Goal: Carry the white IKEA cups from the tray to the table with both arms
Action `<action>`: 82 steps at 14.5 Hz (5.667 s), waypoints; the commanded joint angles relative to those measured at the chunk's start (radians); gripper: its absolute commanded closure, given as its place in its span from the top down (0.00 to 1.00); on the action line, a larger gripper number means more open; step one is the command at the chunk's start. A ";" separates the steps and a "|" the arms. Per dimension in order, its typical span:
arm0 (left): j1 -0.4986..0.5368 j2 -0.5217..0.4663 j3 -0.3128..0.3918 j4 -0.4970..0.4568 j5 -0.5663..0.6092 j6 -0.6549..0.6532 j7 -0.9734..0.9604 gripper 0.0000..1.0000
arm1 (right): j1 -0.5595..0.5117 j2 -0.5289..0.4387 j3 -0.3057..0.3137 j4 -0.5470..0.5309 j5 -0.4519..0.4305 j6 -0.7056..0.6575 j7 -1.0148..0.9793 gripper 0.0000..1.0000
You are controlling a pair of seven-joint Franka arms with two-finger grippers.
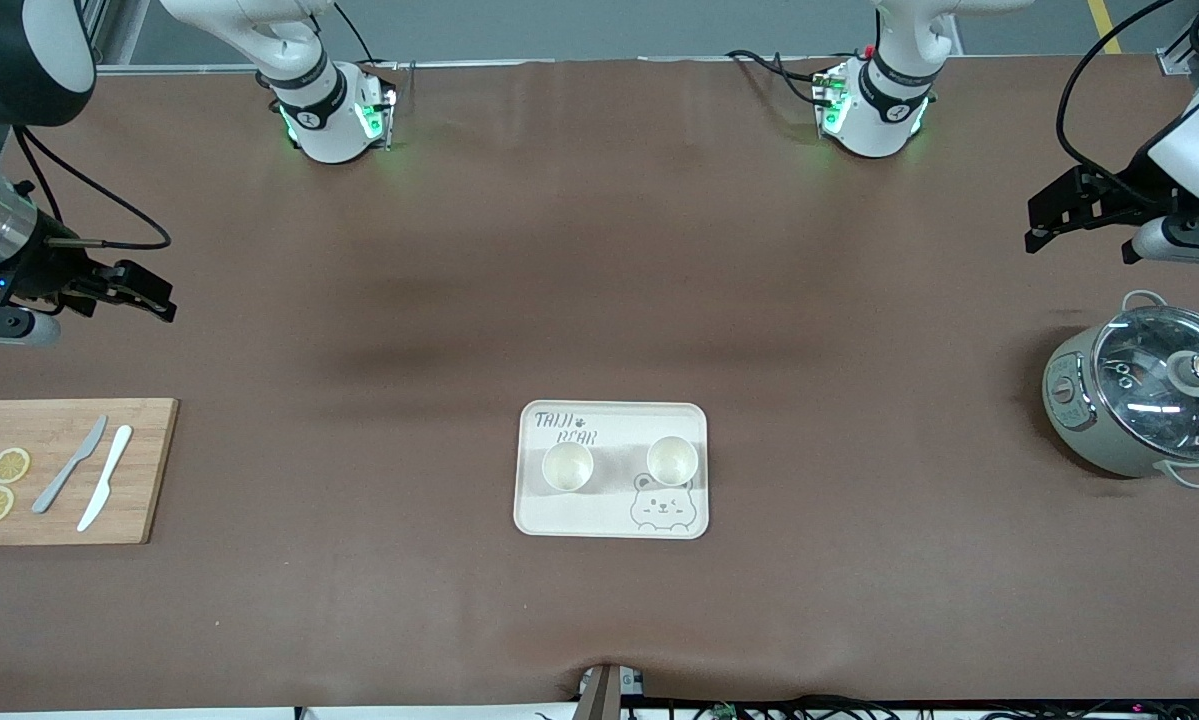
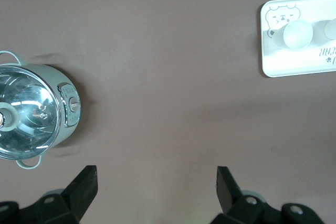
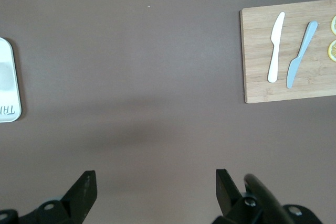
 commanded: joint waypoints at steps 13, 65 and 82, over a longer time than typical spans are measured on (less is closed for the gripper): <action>-0.013 0.183 -0.169 0.048 -0.004 0.083 -0.179 1.00 | -0.004 -0.022 0.013 -0.024 -0.013 0.014 -0.006 1.00; -0.404 0.877 -0.048 0.174 0.186 0.822 -0.760 0.01 | 0.436 0.565 0.016 0.364 0.079 0.447 0.704 1.00; -0.382 0.739 -0.048 0.134 0.206 0.633 -0.756 0.00 | 0.490 0.822 0.016 0.478 -0.009 0.570 0.779 1.00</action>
